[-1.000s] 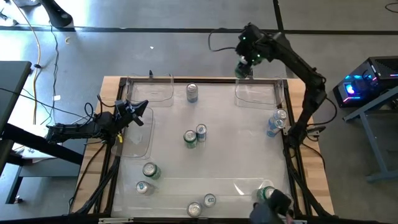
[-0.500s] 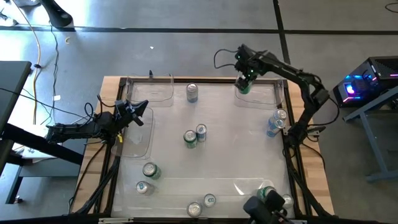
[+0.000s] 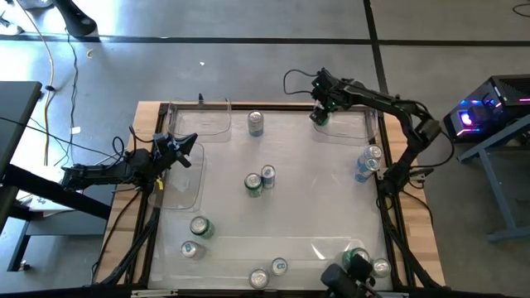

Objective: Sort soda cans
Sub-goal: Put the top center green soda can into the top right transparent bin, then put the center green soda can into the top right transparent bin

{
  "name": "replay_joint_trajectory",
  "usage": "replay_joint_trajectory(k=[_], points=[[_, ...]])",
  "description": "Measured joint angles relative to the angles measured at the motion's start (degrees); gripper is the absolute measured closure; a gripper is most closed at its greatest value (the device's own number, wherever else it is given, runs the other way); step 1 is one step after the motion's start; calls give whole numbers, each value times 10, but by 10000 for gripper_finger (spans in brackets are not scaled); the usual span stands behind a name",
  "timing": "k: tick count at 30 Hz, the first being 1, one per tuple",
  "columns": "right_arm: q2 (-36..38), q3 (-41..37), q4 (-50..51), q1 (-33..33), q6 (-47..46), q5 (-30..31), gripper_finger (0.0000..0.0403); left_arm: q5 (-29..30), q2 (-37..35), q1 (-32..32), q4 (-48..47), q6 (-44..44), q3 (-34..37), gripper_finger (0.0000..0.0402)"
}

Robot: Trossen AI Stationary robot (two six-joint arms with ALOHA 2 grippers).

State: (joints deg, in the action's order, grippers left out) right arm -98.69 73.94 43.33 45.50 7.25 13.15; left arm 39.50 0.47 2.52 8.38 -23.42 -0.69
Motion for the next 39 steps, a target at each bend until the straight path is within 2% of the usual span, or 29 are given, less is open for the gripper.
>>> replay_joint_trajectory(k=[5, 10, 13, 20, 26, 30, 35, 39], points=[[-1, -4, -1, -2, 3, 1, 117, 0, 0, 0, 0, 0, 0, 392], [-4, -5, 2, -1, 9, -2, 52, 0, 0, 0, 0, 0, 0, 392], [-8, -10, 15, -1, 22, 3, 27, 1, 0, 0, 0, 0, 0, 392], [23, 7, 2, 0, 33, 5, 18, 2, 0, 0, 0, 0, 0, 392], [87, 20, 13, 0, 40, 31, 17, 1, 0, 0, -4, 0, 0, 392], [156, 23, 14, -9, 39, 48, 17, 1, 0, 0, -7, 0, 0, 392], [234, 23, 16, -70, 27, -5, 16, 1, 0, 0, -11, 0, 0, 392], [272, 17, -6, -181, 14, -15, 16, 1, 0, 0, -11, 0, 0, 392]])
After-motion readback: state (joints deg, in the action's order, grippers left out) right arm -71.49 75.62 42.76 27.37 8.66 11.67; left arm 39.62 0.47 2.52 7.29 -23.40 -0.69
